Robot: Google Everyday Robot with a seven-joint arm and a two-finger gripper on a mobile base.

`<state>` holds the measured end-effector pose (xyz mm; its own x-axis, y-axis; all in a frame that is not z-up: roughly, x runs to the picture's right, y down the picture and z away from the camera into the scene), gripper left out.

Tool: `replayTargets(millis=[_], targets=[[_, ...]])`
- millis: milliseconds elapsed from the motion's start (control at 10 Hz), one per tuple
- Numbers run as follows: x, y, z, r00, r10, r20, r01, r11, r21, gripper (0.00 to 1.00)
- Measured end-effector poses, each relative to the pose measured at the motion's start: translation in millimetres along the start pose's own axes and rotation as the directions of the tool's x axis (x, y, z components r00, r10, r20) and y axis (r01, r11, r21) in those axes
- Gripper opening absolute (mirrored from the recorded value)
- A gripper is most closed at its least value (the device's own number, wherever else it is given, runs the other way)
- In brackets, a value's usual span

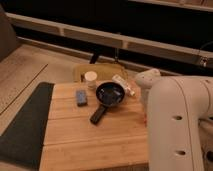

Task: Drag the pepper across the table

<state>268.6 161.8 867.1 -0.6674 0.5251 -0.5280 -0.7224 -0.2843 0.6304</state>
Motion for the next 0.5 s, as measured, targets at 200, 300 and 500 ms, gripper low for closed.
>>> replayTargets(millis=[200,300,500], targets=[[-0.2,-0.6,0.4,1.0,0.001,0.0,-0.001,1.0,0.001,0.5],[0.0,-0.2,0.8,1.0,0.0,0.0,0.0,1.0,0.001,0.61],[0.0,-0.4,0.9,1.0,0.0,-0.001,0.0,1.0,0.001,0.77]])
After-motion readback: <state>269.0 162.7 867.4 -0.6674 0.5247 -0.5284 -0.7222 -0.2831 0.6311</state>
